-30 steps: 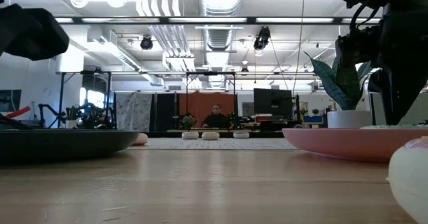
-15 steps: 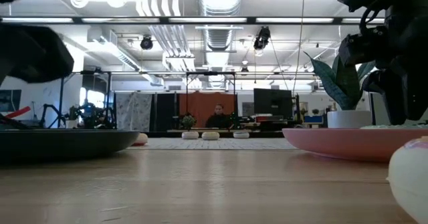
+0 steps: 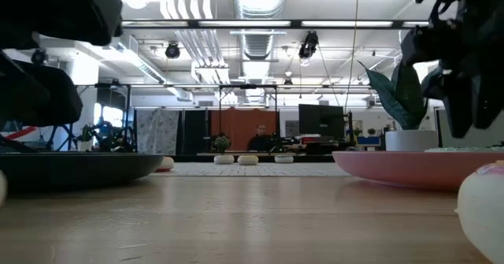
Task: Pick & Place donuts
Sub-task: Put the large purple donut on the pink plate
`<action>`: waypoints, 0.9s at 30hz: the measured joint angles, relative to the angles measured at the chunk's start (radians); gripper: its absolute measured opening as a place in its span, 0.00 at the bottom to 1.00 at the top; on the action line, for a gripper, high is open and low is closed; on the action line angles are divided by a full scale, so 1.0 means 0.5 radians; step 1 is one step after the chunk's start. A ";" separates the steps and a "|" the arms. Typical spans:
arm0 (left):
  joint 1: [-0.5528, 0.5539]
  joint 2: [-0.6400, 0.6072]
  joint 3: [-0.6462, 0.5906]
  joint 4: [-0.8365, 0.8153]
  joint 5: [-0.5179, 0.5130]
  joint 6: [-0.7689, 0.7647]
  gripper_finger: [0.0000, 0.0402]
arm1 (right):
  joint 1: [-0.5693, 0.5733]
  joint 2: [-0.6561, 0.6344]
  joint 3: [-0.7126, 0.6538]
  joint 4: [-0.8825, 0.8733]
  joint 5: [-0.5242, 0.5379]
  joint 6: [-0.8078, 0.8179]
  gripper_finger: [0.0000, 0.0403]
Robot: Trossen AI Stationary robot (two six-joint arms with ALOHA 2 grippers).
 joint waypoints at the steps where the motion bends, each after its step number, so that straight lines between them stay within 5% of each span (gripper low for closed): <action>1: 0.020 0.000 0.012 -0.018 0.000 0.015 0.15 | 0.000 -0.049 0.000 -0.003 0.022 0.000 0.54; 6: 0.195 -0.016 0.188 -0.304 -0.064 0.219 0.02 | 0.000 -0.354 0.007 -0.076 0.147 0.039 0.54; 11: 0.516 -0.098 0.528 -0.632 -0.311 0.933 0.01 | 0.000 -0.688 0.033 -0.162 0.306 0.152 0.54; 17: 1.043 -0.008 0.701 -0.166 -0.165 1.704 0.00 | 0.000 -0.907 0.030 -0.211 0.538 0.180 0.54; 22: 1.300 0.280 1.042 0.013 -0.012 1.852 0.00 | -0.001 -0.939 0.027 -0.215 0.640 0.178 0.54; 27: 1.323 0.693 1.540 0.020 0.124 1.981 0.00 | 0.000 -0.940 0.029 -0.238 0.668 0.164 0.54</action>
